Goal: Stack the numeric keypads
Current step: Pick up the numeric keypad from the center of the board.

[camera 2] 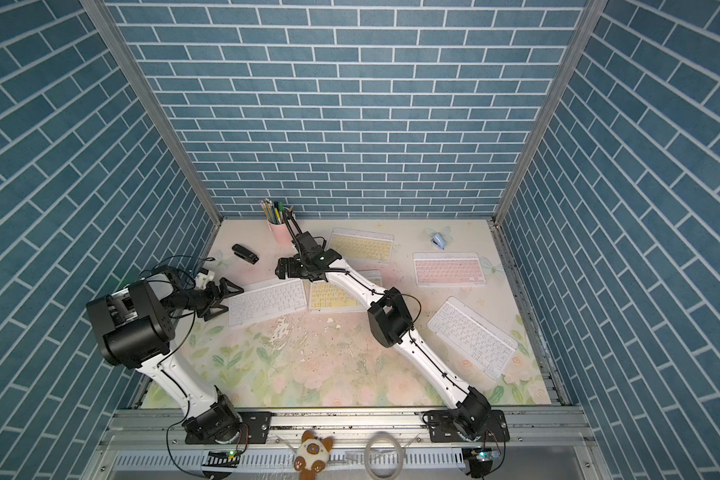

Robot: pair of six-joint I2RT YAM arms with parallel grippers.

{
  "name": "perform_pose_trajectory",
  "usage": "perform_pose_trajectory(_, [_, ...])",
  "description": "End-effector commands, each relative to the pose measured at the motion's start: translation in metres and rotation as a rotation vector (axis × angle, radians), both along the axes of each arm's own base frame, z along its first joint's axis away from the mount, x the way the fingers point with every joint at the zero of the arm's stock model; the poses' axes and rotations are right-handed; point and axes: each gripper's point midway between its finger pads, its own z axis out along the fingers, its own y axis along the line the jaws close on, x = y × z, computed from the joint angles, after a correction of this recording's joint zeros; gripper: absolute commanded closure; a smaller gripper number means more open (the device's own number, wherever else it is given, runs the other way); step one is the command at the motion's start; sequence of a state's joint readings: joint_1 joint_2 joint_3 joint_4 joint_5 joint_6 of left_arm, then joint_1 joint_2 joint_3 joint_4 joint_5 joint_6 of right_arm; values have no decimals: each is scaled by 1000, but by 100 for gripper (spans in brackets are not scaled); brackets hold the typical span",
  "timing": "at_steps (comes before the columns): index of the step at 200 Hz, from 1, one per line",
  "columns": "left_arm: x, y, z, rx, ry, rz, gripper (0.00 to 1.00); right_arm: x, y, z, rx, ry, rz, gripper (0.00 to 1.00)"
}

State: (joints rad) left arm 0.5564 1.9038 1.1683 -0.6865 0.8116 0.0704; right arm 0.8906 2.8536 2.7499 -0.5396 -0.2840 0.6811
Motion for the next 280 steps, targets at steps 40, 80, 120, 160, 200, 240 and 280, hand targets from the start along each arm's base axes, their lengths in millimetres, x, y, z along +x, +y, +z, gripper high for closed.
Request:
perform_pose_trajectory(40, [-31, -3, -33, 19, 171, -7, 0, -27, 8, 23, 24, 62, 34, 1])
perform_pose_trajectory(80, [-31, -4, -34, 15, 171, -7, 0, -44, 23, 48, 81, 57, 79, 1])
perform_pose_trajectory(120, [-30, -5, -35, 8, 173, -8, 1, -52, 28, 59, 132, 87, 103, 1])
perform_pose_trajectory(160, [-30, -6, -35, 2, 171, -7, 0, -55, 33, 82, 198, 91, 119, 1])
perform_pose_trajectory(200, [-28, -7, -36, -6, 170, -9, 0, -69, 42, 112, 285, 105, 167, 1])
perform_pose_trajectory(240, [-27, -7, -35, -9, 167, -9, 0, -76, 49, 140, 402, 108, 188, 1])
perform_pose_trajectory(280, [-26, -8, -34, -14, 159, -2, 1, -79, 59, 138, 440, 153, 164, 1])
